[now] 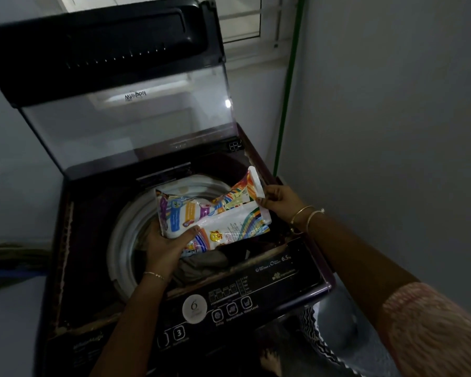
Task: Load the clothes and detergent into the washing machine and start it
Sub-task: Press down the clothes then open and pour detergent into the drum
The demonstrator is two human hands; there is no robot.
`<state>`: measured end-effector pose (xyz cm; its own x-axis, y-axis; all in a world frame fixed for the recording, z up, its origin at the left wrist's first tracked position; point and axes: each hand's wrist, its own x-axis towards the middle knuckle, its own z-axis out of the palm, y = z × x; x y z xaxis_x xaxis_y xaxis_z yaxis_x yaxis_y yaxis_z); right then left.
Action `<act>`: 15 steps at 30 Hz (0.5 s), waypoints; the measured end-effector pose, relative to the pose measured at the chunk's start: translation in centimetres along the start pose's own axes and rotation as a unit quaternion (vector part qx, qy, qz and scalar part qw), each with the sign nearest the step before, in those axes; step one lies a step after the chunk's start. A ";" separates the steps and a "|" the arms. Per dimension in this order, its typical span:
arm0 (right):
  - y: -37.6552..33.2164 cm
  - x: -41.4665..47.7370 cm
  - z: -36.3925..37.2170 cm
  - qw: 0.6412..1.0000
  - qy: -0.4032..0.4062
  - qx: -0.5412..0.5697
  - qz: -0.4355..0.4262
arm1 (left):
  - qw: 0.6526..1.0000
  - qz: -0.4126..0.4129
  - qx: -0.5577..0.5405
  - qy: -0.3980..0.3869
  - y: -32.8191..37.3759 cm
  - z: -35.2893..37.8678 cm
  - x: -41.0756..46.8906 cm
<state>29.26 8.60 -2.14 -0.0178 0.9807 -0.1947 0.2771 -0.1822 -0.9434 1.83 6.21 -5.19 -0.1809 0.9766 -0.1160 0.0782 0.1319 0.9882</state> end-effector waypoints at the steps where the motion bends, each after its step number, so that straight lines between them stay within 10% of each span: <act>1: -0.1 -0.1 0.0 1.000 0.001 0.001 0.001 | 1.000 0.002 0.004 0.001 0.1 0.0 0.0; 15: -0.4 -0.2 0.1 0.999 0.036 -0.038 -0.012 | 0.996 0.037 0.075 -0.001 2.6 -0.2 1.1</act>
<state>29.10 8.45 -1.75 0.0433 0.9878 -0.1497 0.3497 -0.1554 -0.9239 1.62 7.62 -2.72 -0.1670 0.9850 -0.0440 0.2369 0.0834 0.9679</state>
